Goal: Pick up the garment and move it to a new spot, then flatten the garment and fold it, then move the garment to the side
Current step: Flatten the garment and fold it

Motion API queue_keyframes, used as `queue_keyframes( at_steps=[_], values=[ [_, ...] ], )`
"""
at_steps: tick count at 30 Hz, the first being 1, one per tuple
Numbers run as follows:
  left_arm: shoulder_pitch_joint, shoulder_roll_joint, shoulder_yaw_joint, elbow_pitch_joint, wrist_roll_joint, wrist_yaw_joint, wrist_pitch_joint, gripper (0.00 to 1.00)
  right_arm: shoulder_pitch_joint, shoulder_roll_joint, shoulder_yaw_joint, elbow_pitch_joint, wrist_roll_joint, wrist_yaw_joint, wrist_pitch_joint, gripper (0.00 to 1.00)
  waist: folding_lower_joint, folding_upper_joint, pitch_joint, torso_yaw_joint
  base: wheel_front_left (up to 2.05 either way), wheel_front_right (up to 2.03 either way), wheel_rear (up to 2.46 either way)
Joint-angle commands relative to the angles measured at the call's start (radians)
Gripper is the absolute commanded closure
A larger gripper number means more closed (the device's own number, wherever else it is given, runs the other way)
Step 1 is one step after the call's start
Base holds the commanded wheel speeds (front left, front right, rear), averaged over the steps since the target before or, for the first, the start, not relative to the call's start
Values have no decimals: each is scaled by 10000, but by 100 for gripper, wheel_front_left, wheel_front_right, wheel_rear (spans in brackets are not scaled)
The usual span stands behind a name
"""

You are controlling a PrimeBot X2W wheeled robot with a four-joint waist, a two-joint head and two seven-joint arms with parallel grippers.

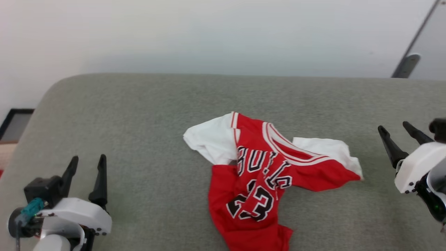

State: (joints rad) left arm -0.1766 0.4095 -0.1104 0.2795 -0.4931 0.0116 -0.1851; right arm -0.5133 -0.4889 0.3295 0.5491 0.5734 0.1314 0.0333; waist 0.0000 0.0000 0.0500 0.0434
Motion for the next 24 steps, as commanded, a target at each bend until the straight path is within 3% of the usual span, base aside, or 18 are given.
queue_keyframes(
  at_steps=[1,5,13,19,24],
  values=[
    [39,19,-15,-47,-58,-30,18,0,184,73,-140,-94,-132,-15,-115,0,0,0,-163,-287,0,0,0],
    [-197,175,-134,-264,-143,-213,459,0,855,428,-1141,-1026,-797,-15,-705,0,0,0,-160,-612,0,0,0],
    [-1766,636,-801,416,-424,-1054,1838,0,2153,1715,-3198,-3096,-2513,-15,-1356,0,0,0,332,-1256,0,0,0],
    [-3386,1061,-1547,1391,-759,-1371,2934,0,2658,2688,-3767,-4444,-3284,-15,-1478,0,0,0,872,-1856,0,0,0],
    [-4548,1241,-2486,2101,-1454,-1425,3823,0,2775,3089,-3866,-4918,-3505,-15,-1405,0,0,0,1320,-2244,0,0,0]
  ],
)
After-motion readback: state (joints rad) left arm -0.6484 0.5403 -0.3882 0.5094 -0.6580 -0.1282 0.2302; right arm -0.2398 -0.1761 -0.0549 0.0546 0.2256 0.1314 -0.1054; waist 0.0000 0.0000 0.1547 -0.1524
